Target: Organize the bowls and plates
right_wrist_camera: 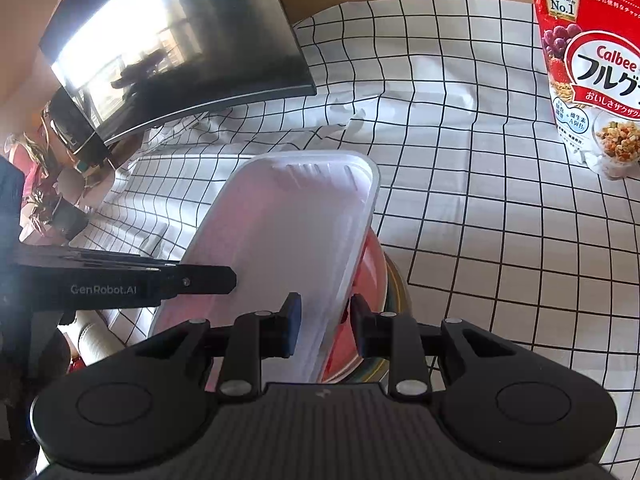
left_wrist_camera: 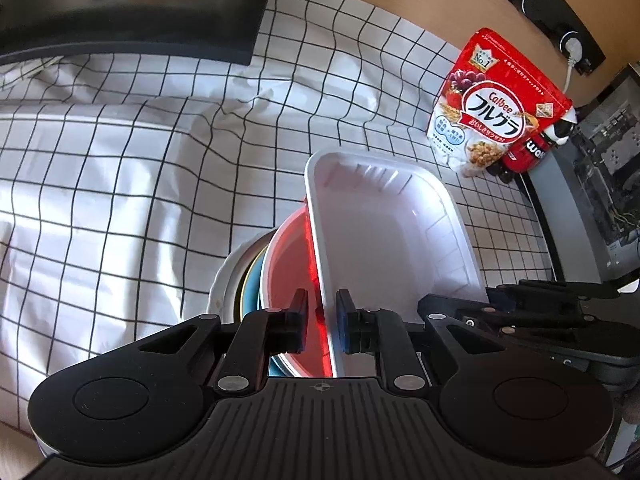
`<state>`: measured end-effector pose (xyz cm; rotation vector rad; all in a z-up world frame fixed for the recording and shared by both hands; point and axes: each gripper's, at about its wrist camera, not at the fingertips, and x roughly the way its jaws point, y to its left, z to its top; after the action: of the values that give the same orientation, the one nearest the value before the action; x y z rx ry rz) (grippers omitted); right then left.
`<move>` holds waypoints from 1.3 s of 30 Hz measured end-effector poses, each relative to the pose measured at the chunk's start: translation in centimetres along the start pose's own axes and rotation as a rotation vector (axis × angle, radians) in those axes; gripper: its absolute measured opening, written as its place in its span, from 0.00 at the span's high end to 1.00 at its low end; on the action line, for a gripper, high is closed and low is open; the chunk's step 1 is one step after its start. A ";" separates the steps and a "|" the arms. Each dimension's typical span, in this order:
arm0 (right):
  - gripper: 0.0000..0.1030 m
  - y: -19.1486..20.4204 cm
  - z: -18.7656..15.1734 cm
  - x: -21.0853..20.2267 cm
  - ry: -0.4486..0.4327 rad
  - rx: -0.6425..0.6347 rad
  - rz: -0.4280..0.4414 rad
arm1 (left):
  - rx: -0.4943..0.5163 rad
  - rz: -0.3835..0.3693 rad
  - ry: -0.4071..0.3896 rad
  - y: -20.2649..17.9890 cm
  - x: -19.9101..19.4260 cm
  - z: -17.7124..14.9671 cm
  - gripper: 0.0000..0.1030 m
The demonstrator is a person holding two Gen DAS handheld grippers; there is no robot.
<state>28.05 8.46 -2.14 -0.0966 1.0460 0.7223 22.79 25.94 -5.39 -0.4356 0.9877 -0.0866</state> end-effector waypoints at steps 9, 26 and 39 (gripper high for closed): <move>0.74 0.0 -0.8 -1.3 -0.037 -0.010 -0.008 | -0.045 -0.042 -0.041 0.3 -1.6 -0.7 0.82; 0.74 0.9 -6.5 -7.9 -0.308 0.002 -0.070 | -0.044 0.029 -0.435 -1.1 -9.8 -10.4 0.81; 0.27 10.5 -24.5 -13.3 -0.637 -0.008 -0.190 | 0.156 -0.026 -0.653 -2.7 -17.7 -26.7 0.81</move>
<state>-0.54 0.07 -1.30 0.0290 0.4176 0.5292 -8.64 19.77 -3.01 -0.3014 0.3293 -0.0392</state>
